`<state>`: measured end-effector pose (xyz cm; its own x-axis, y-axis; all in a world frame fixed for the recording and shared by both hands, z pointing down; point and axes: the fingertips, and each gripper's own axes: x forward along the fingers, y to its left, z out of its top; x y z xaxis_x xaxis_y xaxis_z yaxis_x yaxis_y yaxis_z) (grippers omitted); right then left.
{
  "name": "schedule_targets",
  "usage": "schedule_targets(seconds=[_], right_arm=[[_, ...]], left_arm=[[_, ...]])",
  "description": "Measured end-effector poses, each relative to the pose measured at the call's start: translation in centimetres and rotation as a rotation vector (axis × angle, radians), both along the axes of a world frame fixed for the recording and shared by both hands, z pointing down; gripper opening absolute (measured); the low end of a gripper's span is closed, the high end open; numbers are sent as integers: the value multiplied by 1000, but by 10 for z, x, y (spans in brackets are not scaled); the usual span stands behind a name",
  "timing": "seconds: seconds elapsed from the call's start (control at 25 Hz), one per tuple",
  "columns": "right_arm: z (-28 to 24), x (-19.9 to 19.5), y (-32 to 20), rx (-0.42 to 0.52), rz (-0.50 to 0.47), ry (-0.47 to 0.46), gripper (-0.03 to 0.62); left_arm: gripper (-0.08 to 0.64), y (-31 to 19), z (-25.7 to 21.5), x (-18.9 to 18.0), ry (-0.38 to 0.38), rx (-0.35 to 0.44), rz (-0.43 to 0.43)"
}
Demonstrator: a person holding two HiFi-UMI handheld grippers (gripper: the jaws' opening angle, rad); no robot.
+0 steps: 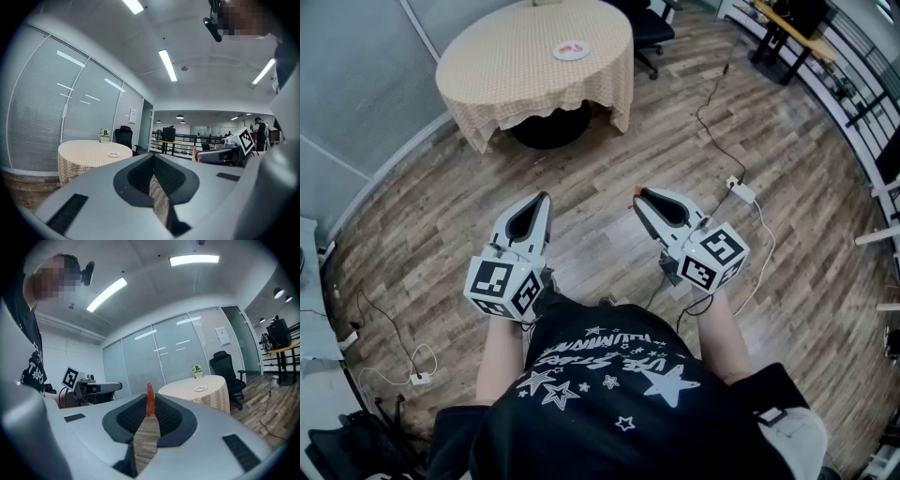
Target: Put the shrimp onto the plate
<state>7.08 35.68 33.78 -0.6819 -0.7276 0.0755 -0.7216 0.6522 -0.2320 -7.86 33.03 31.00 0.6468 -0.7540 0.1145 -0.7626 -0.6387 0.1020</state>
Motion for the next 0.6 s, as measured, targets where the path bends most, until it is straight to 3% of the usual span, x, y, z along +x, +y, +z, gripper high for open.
schedule_targets(seconds=[0.12, 0.32, 0.44, 0.6], right_arm=[[-2, 7, -2, 0, 33, 13, 66], [-2, 12, -13, 7, 93, 54, 66], [3, 12, -11, -2, 95, 61, 66], [9, 12, -5, -9, 90, 63, 66]], left_arm=[[9, -2, -4, 7, 25, -1, 21], [8, -3, 0, 9, 4, -8, 30], [9, 2, 5, 8, 37, -38, 34], [9, 7, 10, 6, 14, -42, 18]])
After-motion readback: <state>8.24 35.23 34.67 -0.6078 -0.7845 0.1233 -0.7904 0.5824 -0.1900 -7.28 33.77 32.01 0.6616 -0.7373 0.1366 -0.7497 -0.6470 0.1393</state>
